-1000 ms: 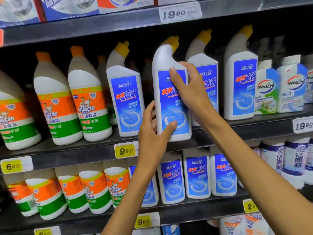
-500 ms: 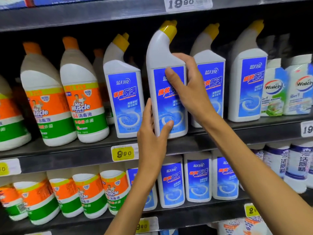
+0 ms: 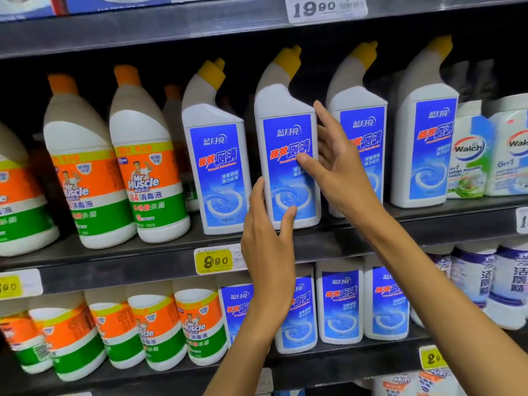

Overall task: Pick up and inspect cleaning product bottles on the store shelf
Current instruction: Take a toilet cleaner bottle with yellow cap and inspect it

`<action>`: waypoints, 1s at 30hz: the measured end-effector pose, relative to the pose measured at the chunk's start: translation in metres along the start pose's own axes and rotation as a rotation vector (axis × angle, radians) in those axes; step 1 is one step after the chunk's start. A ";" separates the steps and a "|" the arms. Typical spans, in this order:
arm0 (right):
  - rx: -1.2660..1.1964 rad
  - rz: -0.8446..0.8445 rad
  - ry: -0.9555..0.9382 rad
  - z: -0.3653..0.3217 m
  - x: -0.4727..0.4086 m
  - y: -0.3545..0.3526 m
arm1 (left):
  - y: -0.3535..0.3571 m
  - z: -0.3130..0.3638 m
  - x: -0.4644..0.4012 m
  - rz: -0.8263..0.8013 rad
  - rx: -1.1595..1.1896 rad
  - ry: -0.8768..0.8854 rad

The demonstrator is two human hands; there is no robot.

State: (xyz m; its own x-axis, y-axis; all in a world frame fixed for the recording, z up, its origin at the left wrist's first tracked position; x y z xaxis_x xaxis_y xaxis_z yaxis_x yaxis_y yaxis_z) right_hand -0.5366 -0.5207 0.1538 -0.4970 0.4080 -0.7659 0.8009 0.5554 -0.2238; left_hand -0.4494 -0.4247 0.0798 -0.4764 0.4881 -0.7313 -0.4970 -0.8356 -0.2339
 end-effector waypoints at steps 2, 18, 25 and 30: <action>-0.004 0.006 0.018 0.005 -0.002 0.001 | 0.002 0.001 0.001 -0.028 -0.116 0.009; 0.052 0.346 0.085 -0.006 0.031 -0.026 | 0.000 0.016 0.012 0.057 -0.206 0.121; 0.215 0.533 0.014 -0.015 0.036 -0.102 | 0.052 0.049 0.014 -0.307 0.052 0.176; 0.264 0.265 0.057 0.012 0.016 -0.093 | 0.094 0.043 0.009 -0.391 -0.073 0.007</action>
State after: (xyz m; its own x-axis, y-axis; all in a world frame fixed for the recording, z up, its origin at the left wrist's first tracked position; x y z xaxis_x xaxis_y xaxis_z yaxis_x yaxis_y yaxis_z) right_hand -0.6152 -0.5742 0.1549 -0.2733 0.5564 -0.7847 0.9589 0.2222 -0.1765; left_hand -0.5319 -0.4875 0.0789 -0.2560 0.7717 -0.5822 -0.5872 -0.6026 -0.5404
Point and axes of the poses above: each hand's wrist, its own x-axis away from the middle knuckle, its own y-axis out of the palm, z = x × y, the point moved 8 cm from there along -x, towards the middle knuckle, and after that the axes turned 9 degrees about -z, right-handed, at the moved point
